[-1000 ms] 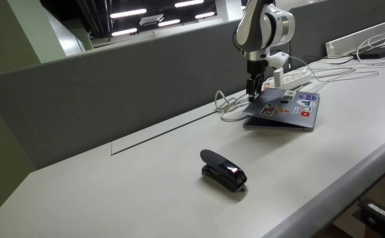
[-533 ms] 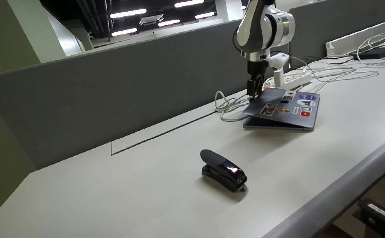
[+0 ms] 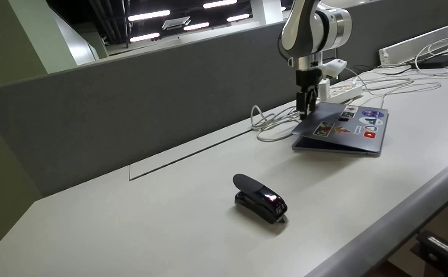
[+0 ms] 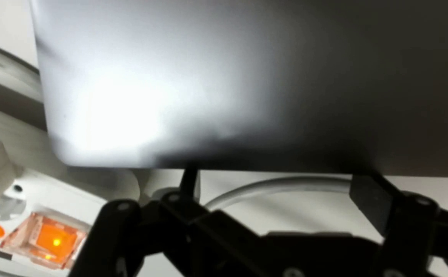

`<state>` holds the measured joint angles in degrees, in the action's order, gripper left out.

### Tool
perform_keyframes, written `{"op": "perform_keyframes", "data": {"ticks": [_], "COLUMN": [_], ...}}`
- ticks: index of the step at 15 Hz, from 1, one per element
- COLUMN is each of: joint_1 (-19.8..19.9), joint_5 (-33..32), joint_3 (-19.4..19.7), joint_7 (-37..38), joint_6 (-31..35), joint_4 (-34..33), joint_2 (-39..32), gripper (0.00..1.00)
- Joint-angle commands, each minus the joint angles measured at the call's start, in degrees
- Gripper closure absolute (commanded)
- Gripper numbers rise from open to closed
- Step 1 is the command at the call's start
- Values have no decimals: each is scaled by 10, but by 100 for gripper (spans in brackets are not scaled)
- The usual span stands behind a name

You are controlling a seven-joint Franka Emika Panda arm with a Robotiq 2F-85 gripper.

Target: Fold the laptop

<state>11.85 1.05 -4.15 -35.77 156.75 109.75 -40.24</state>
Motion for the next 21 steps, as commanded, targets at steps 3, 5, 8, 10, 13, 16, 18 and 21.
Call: {"op": "perform_keyframes", "data": {"ticks": [3,5,8,10,13,16,18,21], "joint_1": [8,14,34,39,40,44,45,47], "joint_5": [-17,-14,-1,-2,-9,-8,-6,-8], "joint_3": [11,7,-16,-22,-24,-26,-24,-23], "joint_7": [27,18,-6,-3,4,4,4,-6], "joint_6": [-30,-22,19,40,74,80,76,96], "joint_4": [82,99,128,148,177,213,236,257], "joint_2": [58,68,84,99,124,156,177,185], "gripper": [0,0,0,0,0,0,0,0]}}
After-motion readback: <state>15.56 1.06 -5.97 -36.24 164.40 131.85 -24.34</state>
